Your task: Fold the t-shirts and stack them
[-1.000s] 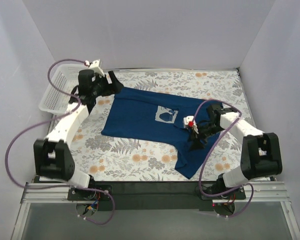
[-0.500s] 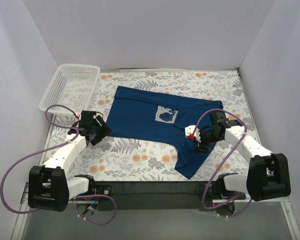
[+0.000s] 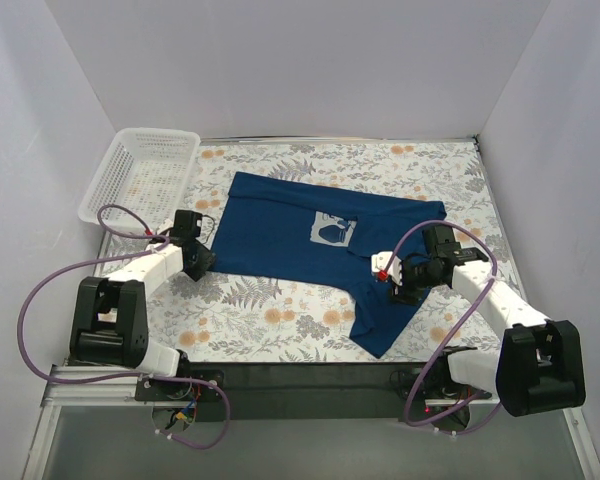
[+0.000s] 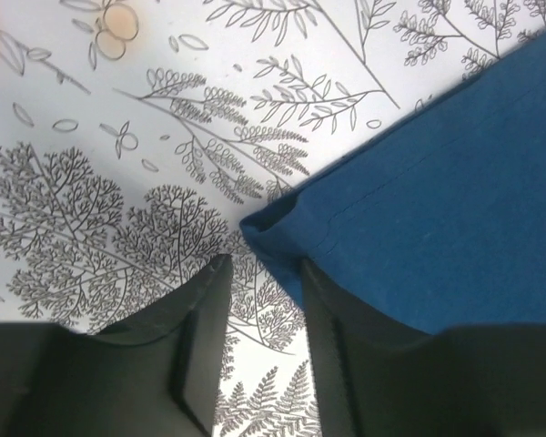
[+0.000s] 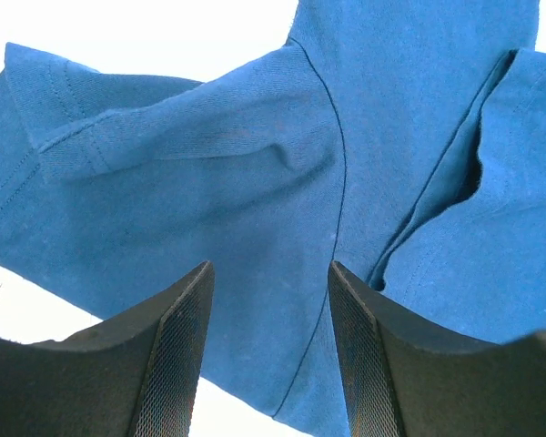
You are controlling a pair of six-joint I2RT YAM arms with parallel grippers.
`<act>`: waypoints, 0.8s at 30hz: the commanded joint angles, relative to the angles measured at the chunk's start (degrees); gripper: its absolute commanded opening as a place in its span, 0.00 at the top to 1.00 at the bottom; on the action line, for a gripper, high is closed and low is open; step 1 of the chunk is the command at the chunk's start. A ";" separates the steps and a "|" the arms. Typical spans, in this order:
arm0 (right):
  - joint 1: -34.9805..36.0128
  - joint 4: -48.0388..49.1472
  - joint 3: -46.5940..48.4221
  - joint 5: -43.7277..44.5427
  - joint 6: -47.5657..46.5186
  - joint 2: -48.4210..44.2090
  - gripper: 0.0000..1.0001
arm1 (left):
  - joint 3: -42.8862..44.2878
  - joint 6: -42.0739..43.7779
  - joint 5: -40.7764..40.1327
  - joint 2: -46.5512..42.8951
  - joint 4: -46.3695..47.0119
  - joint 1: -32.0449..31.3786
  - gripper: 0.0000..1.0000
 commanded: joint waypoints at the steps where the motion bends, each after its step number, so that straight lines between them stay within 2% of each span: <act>1: -0.13 -1.57 -0.19 -1.62 -1.96 -1.97 0.49 | 2.39 -1.03 -3.32 1.01 1.60 0.41 0.67; 3: -0.13 -3.76 -0.01 -3.28 -3.71 -2.24 0.49 | 2.65 -0.15 -3.50 1.54 1.52 0.41 0.78; 5: 0.22 -6.74 0.69 -4.77 -6.42 -2.15 0.49 | 2.39 0.55 -3.50 1.98 1.52 0.41 1.00; 9: 3.03 -13.41 2.36 -6.19 -12.04 -0.66 0.49 | 1.77 2.83 -2.63 0.58 1.87 0.41 1.00; 15: 14.61 -16.07 1.22 -2.15 -16.46 1.63 0.49 | -0.07 5.04 0.01 -4.33 3.10 0.41 1.00; 18: 18.22 -16.42 0.78 -1.80 -16.64 1.28 0.50 | -1.04 5.48 0.63 -5.48 3.36 0.41 1.00; 24: 20.35 -17.48 -0.18 1.44 -13.74 -3.64 0.56 | -2.01 6.18 1.51 -6.89 3.45 0.41 1.00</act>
